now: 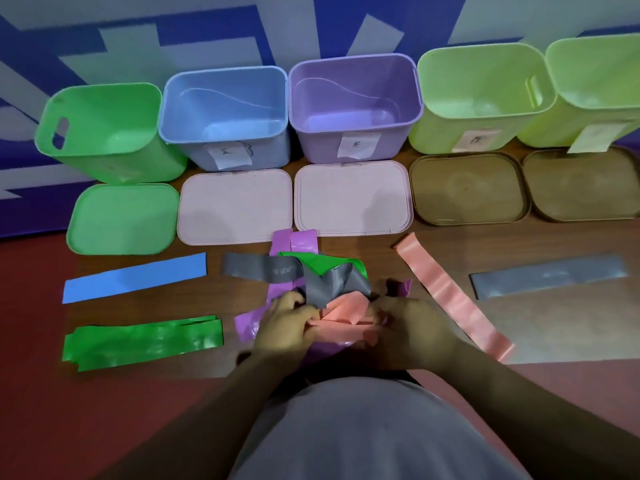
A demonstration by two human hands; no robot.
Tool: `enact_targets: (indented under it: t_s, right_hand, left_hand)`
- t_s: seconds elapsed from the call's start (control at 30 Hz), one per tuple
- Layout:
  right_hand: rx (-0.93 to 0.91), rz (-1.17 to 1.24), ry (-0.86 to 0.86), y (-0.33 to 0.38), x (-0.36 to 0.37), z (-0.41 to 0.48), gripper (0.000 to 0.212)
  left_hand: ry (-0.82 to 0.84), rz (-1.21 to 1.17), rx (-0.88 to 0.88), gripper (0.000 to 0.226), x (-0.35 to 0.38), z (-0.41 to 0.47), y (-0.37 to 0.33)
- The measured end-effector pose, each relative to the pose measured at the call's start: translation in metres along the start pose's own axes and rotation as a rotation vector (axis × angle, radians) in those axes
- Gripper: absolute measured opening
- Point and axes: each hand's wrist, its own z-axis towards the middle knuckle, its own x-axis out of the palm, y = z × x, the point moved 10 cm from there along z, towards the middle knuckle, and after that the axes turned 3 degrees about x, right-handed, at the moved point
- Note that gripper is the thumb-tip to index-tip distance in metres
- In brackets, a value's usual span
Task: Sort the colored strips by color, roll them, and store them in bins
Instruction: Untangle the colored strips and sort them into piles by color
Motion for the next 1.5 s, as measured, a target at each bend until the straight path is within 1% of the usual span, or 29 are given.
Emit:
enact_targets:
  t_s: [0.03, 0.1, 0.17, 0.23, 0.37, 0.5, 0.6, 0.7, 0.8, 0.9, 1.0, 1.07, 1.13, 1.3, 1.43, 1.5]
  right_hand:
    - [-0.004, 0.047, -0.012, -0.003, -0.002, -0.001, 0.017]
    - [-0.004, 0.182, -0.017, -0.010, -0.008, -0.002, 0.018]
    - [0.002, 0.283, -0.070, -0.015, -0.021, -0.002, 0.023]
    - [0.006, 0.381, -0.115, -0.014, -0.037, -0.004, 0.025]
    - [-0.016, 0.623, -0.119, -0.007, -0.064, -0.005, 0.020]
    - [-0.052, 0.673, -0.107, -0.014, -0.077, 0.001, 0.026]
    - [-0.040, 0.741, -0.113, -0.022, -0.084, 0.004, 0.028]
    - [-0.044, 0.809, -0.103, -0.026, -0.091, 0.003, 0.022]
    - [-0.036, 0.786, -0.074, -0.030, -0.097, 0.000, 0.020]
    - [-0.012, 0.757, 0.003, -0.033, -0.095, -0.002, 0.022]
    - [-0.015, 0.763, 0.115, -0.030, -0.090, -0.004, 0.025]
    - [-0.035, 0.731, 0.166, -0.029, -0.088, -0.005, 0.025]
    - [-0.064, 0.669, 0.180, -0.029, -0.089, -0.005, 0.026]
    - [-0.065, 0.637, 0.220, -0.034, -0.090, -0.005, 0.028]
    - [-0.073, 0.501, 0.203, -0.040, -0.095, -0.004, 0.029]
    - [-0.070, 0.478, 0.177, -0.046, -0.099, -0.006, 0.028]
  left_hand:
    - [-0.017, 0.006, -0.002, 0.025, 0.000, 0.000, 0.001]
    - [-0.105, -0.048, 0.019, 0.022, -0.009, -0.003, -0.002]
    - [-0.199, -0.171, 0.028, 0.009, -0.024, -0.008, -0.007]
    - [-0.235, -0.313, 0.016, 0.013, -0.036, -0.012, -0.012]
    - [-0.164, -0.635, -0.066, 0.015, -0.051, -0.011, -0.024]
    - [-0.142, -0.923, -0.181, 0.016, -0.066, -0.008, -0.036]
    - [-0.187, -0.907, -0.151, 0.018, -0.085, -0.003, -0.037]
    - [-0.204, -0.948, -0.145, 0.023, -0.100, 0.003, -0.039]
    - [-0.210, -0.972, -0.156, 0.023, -0.110, 0.008, -0.045]
    - [-0.235, -0.975, -0.163, 0.022, -0.117, 0.012, -0.048]
    - [-0.273, -0.961, -0.178, 0.022, -0.123, 0.017, -0.052]
    - [-0.299, -0.964, -0.193, 0.020, -0.126, 0.020, -0.055]
    - [-0.311, -0.981, -0.196, 0.018, -0.126, 0.022, -0.058]
    - [-0.324, -0.939, -0.176, 0.018, -0.129, 0.029, -0.068]
    - [-0.368, -0.906, -0.177, 0.014, -0.134, 0.036, -0.065]
    - [-0.367, -0.879, -0.163, 0.015, -0.136, 0.043, -0.070]
